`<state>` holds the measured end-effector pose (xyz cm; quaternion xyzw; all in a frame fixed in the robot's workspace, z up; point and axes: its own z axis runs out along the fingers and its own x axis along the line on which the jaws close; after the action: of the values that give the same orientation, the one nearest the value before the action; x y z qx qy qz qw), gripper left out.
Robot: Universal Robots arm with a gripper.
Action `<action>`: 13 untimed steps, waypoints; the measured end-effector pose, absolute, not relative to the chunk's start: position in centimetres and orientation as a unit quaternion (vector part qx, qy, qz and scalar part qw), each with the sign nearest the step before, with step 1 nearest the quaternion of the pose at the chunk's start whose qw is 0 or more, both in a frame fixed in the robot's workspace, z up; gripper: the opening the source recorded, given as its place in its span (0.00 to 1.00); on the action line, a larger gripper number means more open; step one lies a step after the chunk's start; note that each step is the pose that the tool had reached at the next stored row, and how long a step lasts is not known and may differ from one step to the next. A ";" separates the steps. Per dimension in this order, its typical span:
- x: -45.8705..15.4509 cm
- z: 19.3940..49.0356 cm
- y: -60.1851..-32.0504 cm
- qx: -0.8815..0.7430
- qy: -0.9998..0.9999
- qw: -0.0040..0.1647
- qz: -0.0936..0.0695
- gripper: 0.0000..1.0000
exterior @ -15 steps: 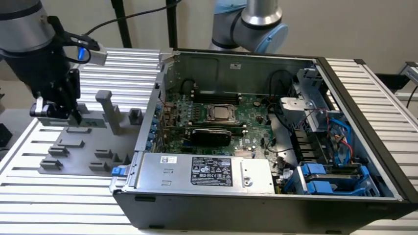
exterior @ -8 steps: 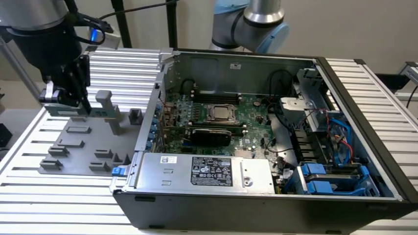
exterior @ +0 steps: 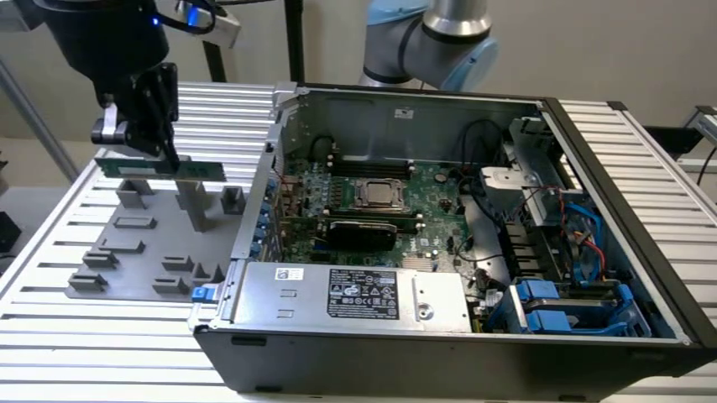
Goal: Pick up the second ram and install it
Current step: 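Pick up the second ram and move it above second insertion slot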
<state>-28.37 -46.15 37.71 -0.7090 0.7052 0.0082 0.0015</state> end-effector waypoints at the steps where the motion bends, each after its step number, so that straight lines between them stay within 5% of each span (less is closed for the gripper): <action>1: -27.9 38.2 -46.1 -0.709 0.705 0.002 0.008 0.13; 13: -22.5 41.2 -46.1 -0.709 0.705 0.003 0.010 0.13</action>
<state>-22.49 -46.15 41.24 -0.7090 0.7051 0.0097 0.0029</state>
